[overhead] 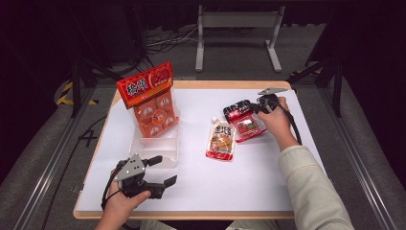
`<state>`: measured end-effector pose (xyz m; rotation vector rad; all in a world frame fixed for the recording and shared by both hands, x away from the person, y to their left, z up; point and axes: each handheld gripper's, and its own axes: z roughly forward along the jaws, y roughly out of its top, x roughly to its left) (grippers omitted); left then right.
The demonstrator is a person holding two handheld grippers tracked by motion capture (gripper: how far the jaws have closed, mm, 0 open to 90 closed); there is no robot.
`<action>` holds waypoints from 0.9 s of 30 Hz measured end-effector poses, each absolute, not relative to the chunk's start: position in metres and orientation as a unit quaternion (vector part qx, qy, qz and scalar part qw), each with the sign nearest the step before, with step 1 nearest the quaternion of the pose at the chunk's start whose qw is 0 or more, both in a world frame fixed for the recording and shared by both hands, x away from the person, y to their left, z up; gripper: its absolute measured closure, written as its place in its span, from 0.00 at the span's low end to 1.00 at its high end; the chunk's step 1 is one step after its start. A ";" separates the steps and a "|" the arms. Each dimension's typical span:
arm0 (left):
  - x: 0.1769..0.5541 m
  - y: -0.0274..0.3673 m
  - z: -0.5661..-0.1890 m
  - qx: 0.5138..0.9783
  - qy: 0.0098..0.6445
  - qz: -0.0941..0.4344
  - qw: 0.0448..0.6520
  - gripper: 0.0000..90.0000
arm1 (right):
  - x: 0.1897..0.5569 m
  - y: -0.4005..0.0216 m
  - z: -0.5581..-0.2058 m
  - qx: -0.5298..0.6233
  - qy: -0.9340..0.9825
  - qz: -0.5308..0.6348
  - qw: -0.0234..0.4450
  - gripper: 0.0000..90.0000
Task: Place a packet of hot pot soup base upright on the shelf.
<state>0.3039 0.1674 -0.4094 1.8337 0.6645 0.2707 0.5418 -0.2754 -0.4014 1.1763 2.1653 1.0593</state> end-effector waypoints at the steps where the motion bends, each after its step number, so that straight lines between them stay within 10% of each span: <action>1: 0.304 0.167 -0.409 0.775 0.281 0.115 0.555 0.17 | 0.537 -0.276 -0.393 0.422 0.784 0.394 0.228 1.00; 27: 0.316 0.148 -0.403 0.772 0.268 0.109 0.565 0.16 | 0.454 -0.281 -0.318 0.324 0.723 0.564 0.234 1.00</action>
